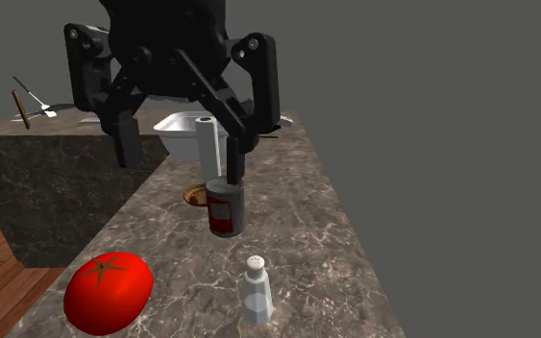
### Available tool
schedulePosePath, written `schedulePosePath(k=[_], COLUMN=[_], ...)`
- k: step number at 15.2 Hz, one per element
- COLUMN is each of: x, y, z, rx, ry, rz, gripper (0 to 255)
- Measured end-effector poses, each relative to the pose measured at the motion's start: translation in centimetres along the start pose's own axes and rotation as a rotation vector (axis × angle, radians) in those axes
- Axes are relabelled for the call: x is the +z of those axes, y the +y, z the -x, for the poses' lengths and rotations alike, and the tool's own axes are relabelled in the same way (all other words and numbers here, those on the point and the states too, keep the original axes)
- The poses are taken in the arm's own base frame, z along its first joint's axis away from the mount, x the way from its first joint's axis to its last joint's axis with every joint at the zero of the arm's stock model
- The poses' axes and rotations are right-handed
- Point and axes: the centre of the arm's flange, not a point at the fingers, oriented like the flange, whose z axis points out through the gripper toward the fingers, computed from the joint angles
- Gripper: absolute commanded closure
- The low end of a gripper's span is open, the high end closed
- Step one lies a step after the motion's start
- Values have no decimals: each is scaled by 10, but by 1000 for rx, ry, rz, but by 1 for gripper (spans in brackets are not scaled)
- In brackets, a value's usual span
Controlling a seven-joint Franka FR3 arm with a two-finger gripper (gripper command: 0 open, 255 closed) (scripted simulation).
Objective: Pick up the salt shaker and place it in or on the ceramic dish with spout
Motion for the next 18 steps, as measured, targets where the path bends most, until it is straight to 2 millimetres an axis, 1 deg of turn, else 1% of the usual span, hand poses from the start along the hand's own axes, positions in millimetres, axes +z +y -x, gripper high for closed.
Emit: schedulePosePath(k=[1,2,6,8,9,11,13,14,17,18], x=[0,6,51,75,87,112,131,148,184,190], y=[0,0,2,6,6,10,10,12,17,17], z=[0,1,-9,-14,-21,-24,-30,-33,-46,-50], rx=[0,5,40,60,70,90,110,120,150,156], ry=[0,6,55,83,95,125,155,166,212,223], rz=[0,3,24,35,41,53,65,71,89,92], gripper=[0,0,0,0,0,0,0,0,0,0])
